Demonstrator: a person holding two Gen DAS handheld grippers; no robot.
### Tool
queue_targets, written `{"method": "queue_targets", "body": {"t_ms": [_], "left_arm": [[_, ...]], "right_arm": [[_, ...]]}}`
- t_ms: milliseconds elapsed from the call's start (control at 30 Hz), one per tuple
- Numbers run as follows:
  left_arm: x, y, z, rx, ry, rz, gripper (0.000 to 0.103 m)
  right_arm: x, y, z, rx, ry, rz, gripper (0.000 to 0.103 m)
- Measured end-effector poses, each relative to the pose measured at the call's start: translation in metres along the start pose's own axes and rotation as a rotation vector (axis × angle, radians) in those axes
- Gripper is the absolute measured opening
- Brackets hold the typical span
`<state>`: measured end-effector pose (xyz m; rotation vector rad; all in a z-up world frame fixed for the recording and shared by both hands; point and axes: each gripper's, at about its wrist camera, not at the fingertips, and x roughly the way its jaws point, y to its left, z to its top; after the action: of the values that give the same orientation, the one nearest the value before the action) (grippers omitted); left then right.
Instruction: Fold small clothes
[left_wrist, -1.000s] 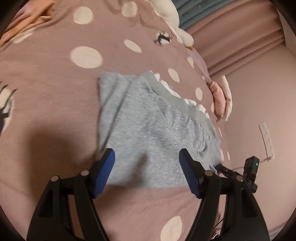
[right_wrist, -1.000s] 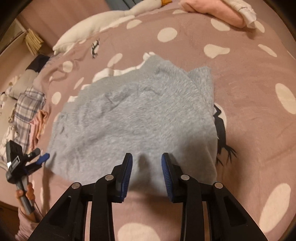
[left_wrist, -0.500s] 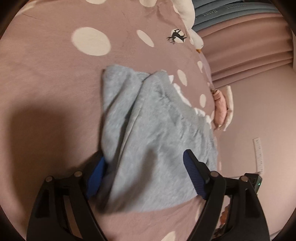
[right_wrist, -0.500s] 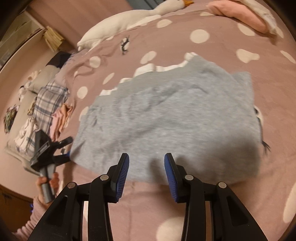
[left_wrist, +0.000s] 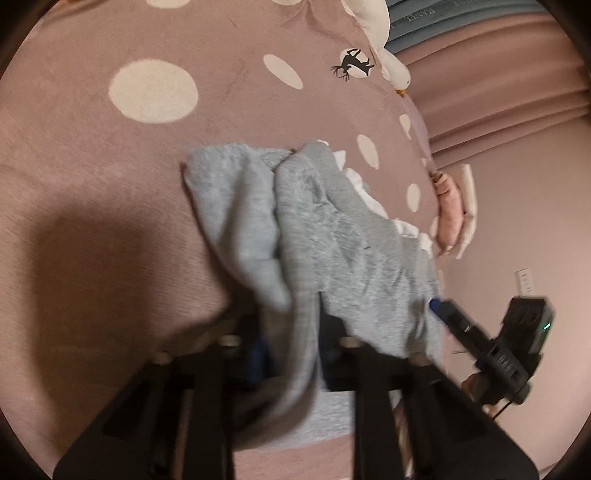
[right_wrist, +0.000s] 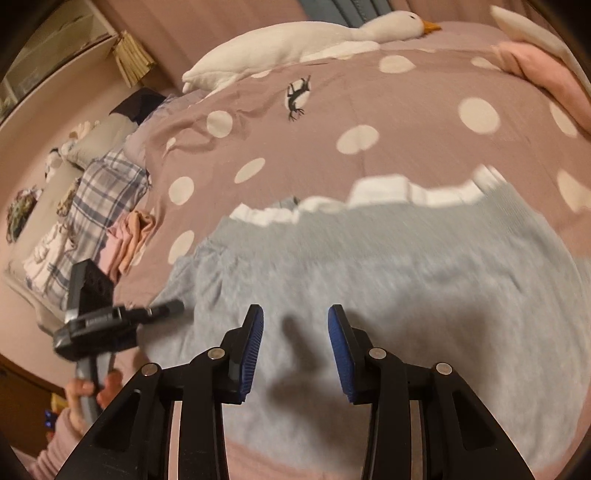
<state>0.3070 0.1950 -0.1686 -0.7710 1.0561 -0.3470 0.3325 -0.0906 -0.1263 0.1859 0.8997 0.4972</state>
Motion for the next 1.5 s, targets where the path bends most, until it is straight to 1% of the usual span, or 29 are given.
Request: {"method": "queue_targets", "body": {"t_ms": [33, 67, 100, 133, 167, 200, 233, 300, 400, 467, 533, 633, 733, 800, 833, 867, 900, 933, 967, 1000, 1033, 1067, 1133, 1167, 1233, 1367, 1433, 1500], "left_arm": [[0.000, -0.002, 0.000, 0.009, 0.003, 0.006, 0.016], [-0.001, -0.004, 0.000, 0.017, -0.001, 0.010, 0.016], [-0.001, -0.006, 0.001, 0.018, -0.002, 0.014, 0.015], [-0.003, -0.011, 0.002, 0.023, -0.006, 0.009, 0.015], [-0.004, -0.015, 0.003, 0.033, -0.013, 0.009, 0.015], [-0.006, -0.021, 0.003, 0.046, -0.023, 0.013, 0.015], [-0.008, -0.028, 0.003, 0.059, -0.031, 0.013, 0.015], [-0.011, -0.045, 0.004, 0.086, -0.044, 0.008, 0.015], [-0.015, -0.076, 0.004, 0.147, -0.057, -0.003, 0.015], [-0.013, -0.104, 0.002, 0.213, -0.060, -0.008, 0.015], [-0.007, -0.130, -0.003, 0.279, -0.053, -0.013, 0.014], [0.013, -0.164, -0.013, 0.358, -0.022, -0.012, 0.014], [0.039, -0.187, -0.026, 0.400, 0.022, -0.004, 0.014], [0.056, -0.197, -0.036, 0.434, 0.060, 0.011, 0.014], [0.068, -0.203, -0.043, 0.459, 0.088, 0.028, 0.015], [0.073, -0.204, -0.046, 0.471, 0.097, 0.041, 0.015], [0.080, -0.206, -0.049, 0.486, 0.106, 0.053, 0.016], [0.086, -0.209, -0.052, 0.504, 0.117, 0.062, 0.025], [0.093, -0.209, -0.055, 0.507, 0.135, 0.057, 0.031], [0.097, -0.209, -0.057, 0.496, 0.155, 0.037, 0.045], [0.100, -0.208, -0.058, 0.486, 0.172, 0.008, 0.052], [0.102, -0.209, -0.060, 0.491, 0.177, -0.008, 0.052], [0.106, -0.209, -0.064, 0.515, 0.187, 0.020, 0.052], [0.105, -0.210, -0.066, 0.517, 0.190, 0.022, 0.052], [0.100, -0.205, -0.069, 0.511, 0.192, 0.005, 0.052], [0.078, -0.182, -0.072, 0.486, 0.172, 0.005, 0.056], [0.068, -0.170, -0.073, 0.465, 0.161, 0.014, 0.057], [0.059, -0.153, -0.073, 0.428, 0.157, 0.023, 0.057]], "right_arm": [[0.004, 0.003, 0.003, -0.007, -0.005, -0.005, 0.039], [0.009, 0.004, 0.006, -0.010, 0.004, -0.015, 0.036], [0.017, 0.004, 0.007, -0.006, 0.029, -0.026, 0.033], [0.025, 0.002, 0.007, 0.005, 0.055, -0.038, 0.027], [0.040, -0.002, 0.004, 0.022, 0.104, -0.067, 0.025], [0.049, -0.005, 0.001, 0.019, 0.128, -0.088, 0.023], [0.051, -0.005, -0.001, 0.007, 0.125, -0.098, 0.019], [0.043, -0.005, -0.001, 0.008, 0.107, -0.083, 0.018], [0.020, -0.010, -0.004, 0.037, 0.079, -0.010, 0.018], [-0.003, -0.016, -0.011, 0.044, 0.040, 0.014, 0.018], [-0.017, -0.026, -0.015, 0.077, 0.018, 0.051, 0.018], [-0.031, -0.054, -0.019, 0.199, -0.008, 0.167, 0.018], [-0.035, -0.084, -0.025, 0.345, -0.039, 0.307, 0.019], [-0.037, -0.104, -0.031, 0.463, -0.077, 0.448, 0.026], [-0.037, -0.111, -0.033, 0.515, -0.100, 0.502, 0.036], [-0.039, -0.123, -0.037, 0.588, -0.137, 0.571, 0.048], [-0.040, -0.130, -0.039, 0.624, -0.154, 0.607, 0.052], [-0.039, -0.137, -0.041, 0.657, -0.157, 0.641, 0.058], [-0.036, -0.137, -0.041, 0.668, -0.146, 0.653, 0.063], [-0.033, -0.139, -0.042, 0.680, -0.117, 0.661, 0.065], [-0.029, -0.140, -0.043, 0.685, -0.086, 0.647, 0.066], [-0.028, -0.140, -0.044, 0.684, -0.072, 0.636, 0.066], [-0.022, -0.137, -0.044, 0.669, -0.032, 0.625, 0.066], [-0.020, -0.136, -0.046, 0.663, -0.008, 0.624, 0.066], [-0.018, -0.134, -0.046, 0.656, 0.007, 0.609, 0.066], [-0.011, -0.135, -0.041, 0.635, 0.044, 0.551, 0.066], [-0.010, -0.129, -0.039, 0.593, 0.065, 0.512, 0.066], [-0.009, -0.120, -0.034, 0.545, 0.067, 0.483, 0.066]]}}
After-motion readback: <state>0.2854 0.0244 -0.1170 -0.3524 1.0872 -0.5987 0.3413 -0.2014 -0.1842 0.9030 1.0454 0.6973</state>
